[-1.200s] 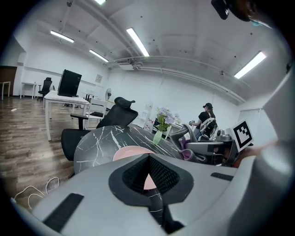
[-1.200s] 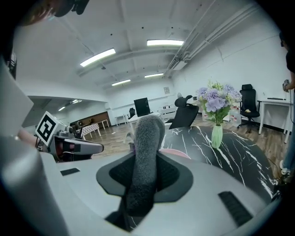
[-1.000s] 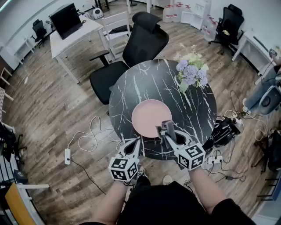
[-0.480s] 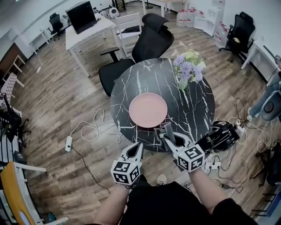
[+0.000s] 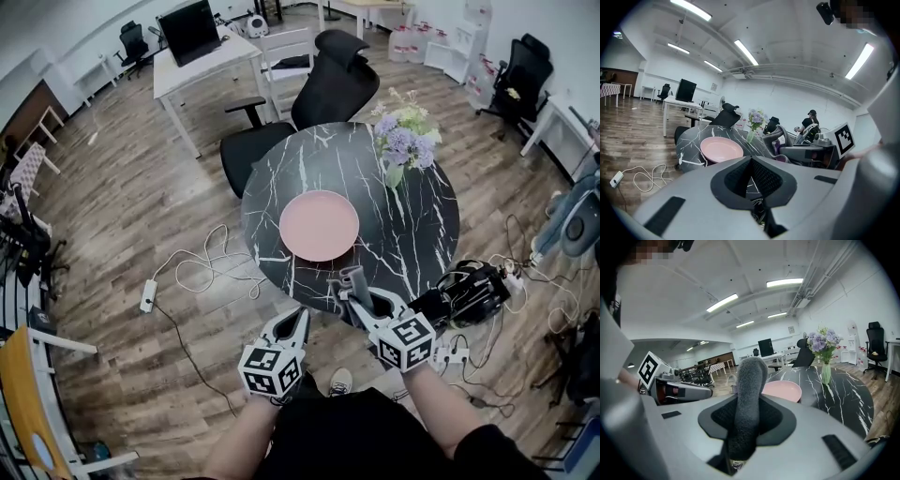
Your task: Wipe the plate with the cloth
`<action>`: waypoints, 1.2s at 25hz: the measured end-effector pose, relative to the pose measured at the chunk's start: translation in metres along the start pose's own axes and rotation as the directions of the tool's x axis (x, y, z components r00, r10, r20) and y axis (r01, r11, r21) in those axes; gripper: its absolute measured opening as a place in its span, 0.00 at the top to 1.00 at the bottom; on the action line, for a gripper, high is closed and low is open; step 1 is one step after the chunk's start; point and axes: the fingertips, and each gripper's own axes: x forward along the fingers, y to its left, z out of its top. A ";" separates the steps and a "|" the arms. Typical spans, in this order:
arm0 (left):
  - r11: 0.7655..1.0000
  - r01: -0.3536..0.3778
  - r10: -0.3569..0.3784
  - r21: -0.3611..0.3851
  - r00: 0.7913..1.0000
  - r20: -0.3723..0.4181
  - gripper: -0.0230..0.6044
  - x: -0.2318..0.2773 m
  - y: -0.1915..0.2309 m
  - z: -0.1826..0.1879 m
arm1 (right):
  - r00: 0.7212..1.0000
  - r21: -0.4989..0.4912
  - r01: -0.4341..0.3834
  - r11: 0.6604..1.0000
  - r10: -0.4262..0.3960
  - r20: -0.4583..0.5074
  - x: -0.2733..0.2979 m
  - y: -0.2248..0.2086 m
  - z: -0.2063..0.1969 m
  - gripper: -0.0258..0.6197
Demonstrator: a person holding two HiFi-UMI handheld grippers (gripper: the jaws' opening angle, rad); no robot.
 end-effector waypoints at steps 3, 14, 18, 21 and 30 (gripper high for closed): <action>1.000 0.002 -0.002 0.002 1.000 0.008 0.93 -0.005 -0.005 -0.001 | 1.000 -0.004 -0.001 1.000 0.001 0.003 -0.006 0.006 -0.002 0.79; 1.000 0.007 -0.007 0.006 1.000 0.026 0.93 -0.020 -0.016 -0.001 | 1.000 0.009 0.005 1.000 -0.005 0.011 -0.021 0.014 -0.009 0.79; 1.000 0.006 -0.006 0.003 1.000 0.022 0.93 -0.020 -0.015 -0.004 | 1.000 0.015 0.008 1.000 -0.008 0.008 -0.022 0.015 -0.012 0.80; 1.000 0.009 -0.009 0.003 1.000 0.023 0.93 -0.020 -0.015 -0.004 | 1.000 0.016 0.013 1.000 -0.013 0.010 -0.023 0.016 -0.012 0.80; 1.000 0.014 -0.014 0.004 1.000 0.025 0.93 -0.021 -0.018 -0.004 | 1.000 0.011 0.019 1.000 -0.019 0.019 -0.028 0.017 -0.011 0.80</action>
